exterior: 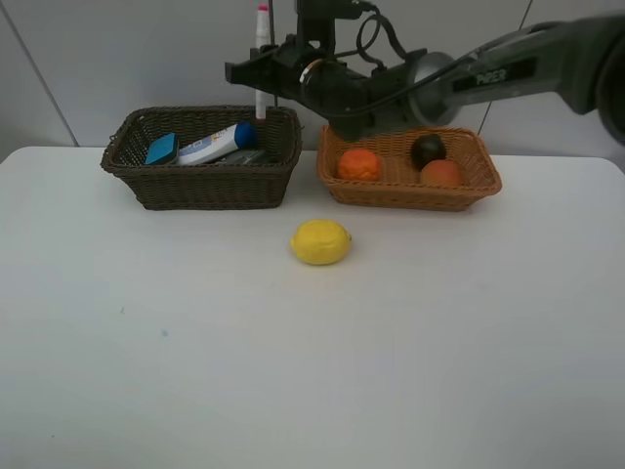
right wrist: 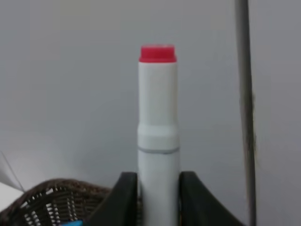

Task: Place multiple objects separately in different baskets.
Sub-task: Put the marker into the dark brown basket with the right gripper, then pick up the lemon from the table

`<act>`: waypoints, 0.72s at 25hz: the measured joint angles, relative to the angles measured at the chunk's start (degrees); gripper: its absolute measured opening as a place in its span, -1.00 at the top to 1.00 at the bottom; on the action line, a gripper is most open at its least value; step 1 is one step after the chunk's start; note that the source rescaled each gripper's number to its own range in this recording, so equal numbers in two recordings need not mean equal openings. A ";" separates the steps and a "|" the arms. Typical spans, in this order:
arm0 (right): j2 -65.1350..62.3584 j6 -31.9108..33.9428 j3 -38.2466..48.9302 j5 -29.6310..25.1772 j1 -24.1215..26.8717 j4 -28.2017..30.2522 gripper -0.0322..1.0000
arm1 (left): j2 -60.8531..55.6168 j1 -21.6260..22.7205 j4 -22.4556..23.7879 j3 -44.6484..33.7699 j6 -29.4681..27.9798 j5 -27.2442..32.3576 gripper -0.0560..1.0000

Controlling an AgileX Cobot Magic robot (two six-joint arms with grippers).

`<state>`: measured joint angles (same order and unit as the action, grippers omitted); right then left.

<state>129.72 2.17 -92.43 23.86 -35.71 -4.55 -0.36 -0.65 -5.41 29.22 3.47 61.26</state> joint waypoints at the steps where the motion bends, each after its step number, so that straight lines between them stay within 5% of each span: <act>1: 0.13 0.00 -0.06 -1.87 0.00 -0.39 0.22 | 0.00 0.00 0.00 0.00 0.00 0.00 -1.00; 3: 0.17 -0.11 -0.61 -5.92 0.00 -0.52 -0.43 | 0.00 0.00 0.00 0.00 0.00 -0.04 -1.00; 6: 0.17 -0.46 -2.60 -13.10 0.00 -0.42 -0.87 | 0.00 0.00 0.00 0.00 0.00 -0.04 -1.00; 13: -4.19 -0.52 -12.31 -42.85 0.00 1.98 -0.99 | 0.00 0.00 0.00 0.00 0.00 -0.04 -1.00; 18: -7.91 -7.56 -26.59 -75.58 0.00 3.59 -1.00 | 0.00 0.00 0.00 0.00 0.00 -0.04 -1.00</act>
<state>121.81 -5.39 -119.01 -51.71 -35.71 -0.95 -0.36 -0.65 -5.41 29.22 3.47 61.22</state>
